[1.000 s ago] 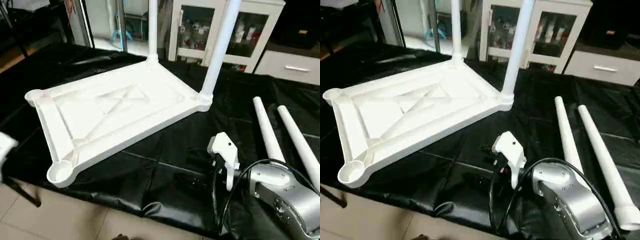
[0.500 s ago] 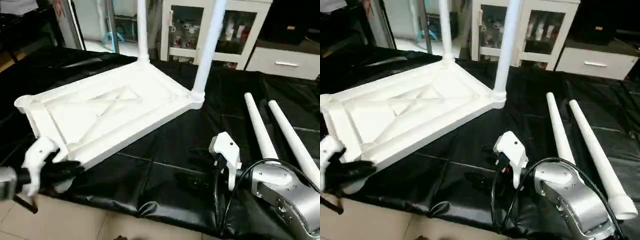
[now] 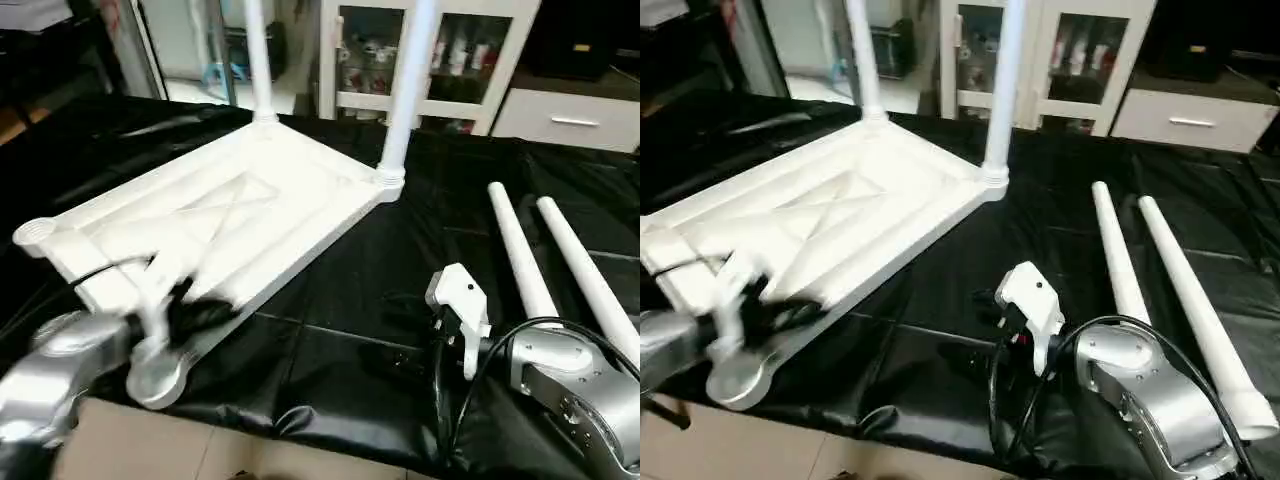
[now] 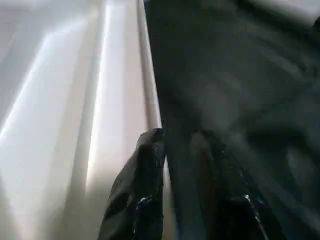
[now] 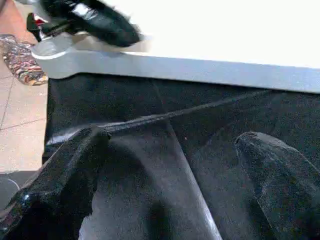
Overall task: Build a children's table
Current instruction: Rotate table base
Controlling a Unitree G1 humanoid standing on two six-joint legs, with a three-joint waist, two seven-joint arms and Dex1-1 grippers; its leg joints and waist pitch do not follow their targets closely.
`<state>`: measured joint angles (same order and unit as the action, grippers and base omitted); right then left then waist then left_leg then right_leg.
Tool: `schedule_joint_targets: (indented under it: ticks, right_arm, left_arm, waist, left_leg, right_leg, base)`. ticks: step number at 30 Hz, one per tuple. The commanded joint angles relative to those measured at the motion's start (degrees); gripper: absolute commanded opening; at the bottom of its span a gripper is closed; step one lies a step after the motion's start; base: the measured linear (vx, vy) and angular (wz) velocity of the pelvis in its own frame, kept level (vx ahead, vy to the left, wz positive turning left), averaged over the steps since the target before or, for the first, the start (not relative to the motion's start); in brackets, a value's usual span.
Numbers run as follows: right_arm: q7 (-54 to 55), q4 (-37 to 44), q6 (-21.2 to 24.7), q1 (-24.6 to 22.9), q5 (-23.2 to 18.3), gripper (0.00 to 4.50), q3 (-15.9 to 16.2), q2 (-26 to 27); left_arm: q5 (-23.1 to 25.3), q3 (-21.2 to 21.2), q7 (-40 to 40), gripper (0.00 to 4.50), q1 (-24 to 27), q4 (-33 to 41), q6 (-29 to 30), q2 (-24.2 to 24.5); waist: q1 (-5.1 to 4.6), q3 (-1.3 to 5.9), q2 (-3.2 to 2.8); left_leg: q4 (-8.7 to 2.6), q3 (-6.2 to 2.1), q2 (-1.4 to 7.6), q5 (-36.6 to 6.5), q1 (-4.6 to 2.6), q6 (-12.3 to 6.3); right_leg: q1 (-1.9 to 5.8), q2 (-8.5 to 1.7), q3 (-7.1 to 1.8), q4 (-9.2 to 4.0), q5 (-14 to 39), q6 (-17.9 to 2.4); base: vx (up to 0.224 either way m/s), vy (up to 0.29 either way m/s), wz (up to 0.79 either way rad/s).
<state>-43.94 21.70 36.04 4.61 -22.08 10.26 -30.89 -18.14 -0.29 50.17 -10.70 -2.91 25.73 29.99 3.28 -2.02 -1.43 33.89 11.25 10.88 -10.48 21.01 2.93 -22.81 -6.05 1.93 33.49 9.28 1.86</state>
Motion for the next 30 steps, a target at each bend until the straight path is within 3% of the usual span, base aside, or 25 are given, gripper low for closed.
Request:
schedule_joint_targets:
  ticks: [1, 5, 8, 9, 10, 11, 16, 25, 26, 30]
  right_arm:
    - [0.7, -0.6, -0.4, 0.6, 0.4, 4.5, -0.4, 0.1]
    - [0.5, -0.2, -0.2, 0.7, 0.0, 4.5, -0.4, -0.3]
    - [-1.2, 1.1, 0.6, -0.1, -1.3, 4.5, -1.0, -1.5]
    - [-1.2, 1.1, 0.6, -0.1, -1.3, 4.5, -1.0, -1.5]
    - [-3.0, 2.2, 1.1, -0.8, -2.9, 4.5, -1.4, -2.2]
    - [-3.0, 2.2, 1.1, -0.8, -2.9, 4.5, -1.4, -2.2]
    - [-8.3, 5.5, 2.1, -2.3, -8.1, 4.5, -2.2, -4.2]
    - [-8.3, 3.7, 0.4, -1.0, -6.6, 4.5, -1.2, -4.6]
    - [-8.4, 3.7, 0.3, -1.0, -6.6, 4.5, -1.2, -4.7]
    - [-8.6, 3.5, 0.1, -1.0, -6.5, 4.5, -1.1, -4.9]
  left_arm:
    - [1.6, -1.0, -3.7, 1.1, -2.2, -2.8, -1.6, -2.3]
    - [2.3, -1.5, -5.7, 1.1, -4.9, -2.8, -2.5, -4.3]
    - [1.3, 1.0, -3.3, 1.1, -3.9, 0.4, -0.7, 0.6]
    - [1.3, 1.0, -3.3, 1.1, -3.9, 0.4, -0.7, 0.6]
    - [1.6, 3.5, -2.4, 1.1, -2.7, 0.3, -0.5, 4.3]
    - [1.6, 3.5, -2.4, 1.1, -2.7, 0.3, -0.5, 4.3]
    - [3.2, 11.6, 0.0, 1.1, 4.9, -4.2, -1.3, 15.1]
    - [4.1, 13.8, 3.0, 1.1, 14.9, -4.8, 2.0, 22.4]
    - [5.4, 13.4, 2.7, 1.1, 15.7, -5.7, 1.7, 23.3]
    - [6.3, 11.5, 3.4, 1.1, 15.9, -5.8, 1.1, 23.8]
  waist:
    - [-0.01, 2.7, -0.1]
    - [0.08, 2.86, -0.33]
    - [-0.19, 2.98, -0.26]
    - [-0.2, 3.02, -0.34]
    - [-0.37, 2.99, -0.73]
    - [-0.54, 2.95, -0.64]
    - [-0.79, 2.74, -0.84]
    - [0.05, 1.97, -1.08]
    - [-0.02, 1.92, -0.73]
    - [-0.12, 1.95, -0.66]
  left_leg:
    - [-5.09, -1.16, 1.56, -23.6, -1.15, 2.88]
    - [-5.07, -1.3, 1.56, -22.5, -0.98, 2.72]
    - [-5.05, -1.38, 1.52, -20.6, -0.63, 2.2]
    - [-5.0, -1.35, 1.5, -20.3, -0.69, 2.07]
    - [-4.93, -1.33, 1.41, -20.5, -0.75, 1.86]
    - [-4.95, -1.31, 1.43, -20.7, -0.65, 1.69]
    - [-5.08, -1.44, 1.57, -22.2, -0.98, 1.34]
    - [-5.71, -1.66, 1.82, -30.1, -2.07, 3.74]
    - [-5.84, -1.87, 1.77, -30.4, -1.66, 3.58]
    - [-5.88, -2.11, 1.74, -30.3, -1.67, 3.46]
  right_leg:
    - [1.11, -1.14, -1.33, -3.99, 19.1, -9.0]
    - [1.23, -1.22, -1.31, -4.02, 19.5, -7.8]
    - [1.58, -1.06, -1.14, -3.54, 16.1, -8.7]
    - [1.56, -1.04, -1.14, -3.49, 15.6, -8.9]
    - [1.48, -0.93, -1.1, -3.4, 15.3, -9.2]
    - [1.54, -0.92, -1.11, -3.45, 15.2, -9.2]
    - [1.16, -0.8, -1.09, -3.46, 17.0, -9.4]
    - [-0.17, -0.95, -1.43, -4.48, 25.0, -7.7]
    - [0.19, -1.08, -1.43, -4.44, 26.3, -6.8]
    - [0.1, -1.18, -1.59, -4.65, 28.1, -5.6]
  base:
    - [0.0, 0.0, 0.0]
    - [0.0, 0.0, 0.0]
    - [0.0, 0.0, 0.0]
    - [0.0, 0.0, 0.0]
    - [0.0, 0.0, 0.0]
    - [0.0, 0.0, 0.0]
    - [0.0, 0.0, 0.0]
    - [0.0, 0.0, 0.0]
    - [0.0, 0.0, 0.0]
    - [0.0, 0.0, 0.0]
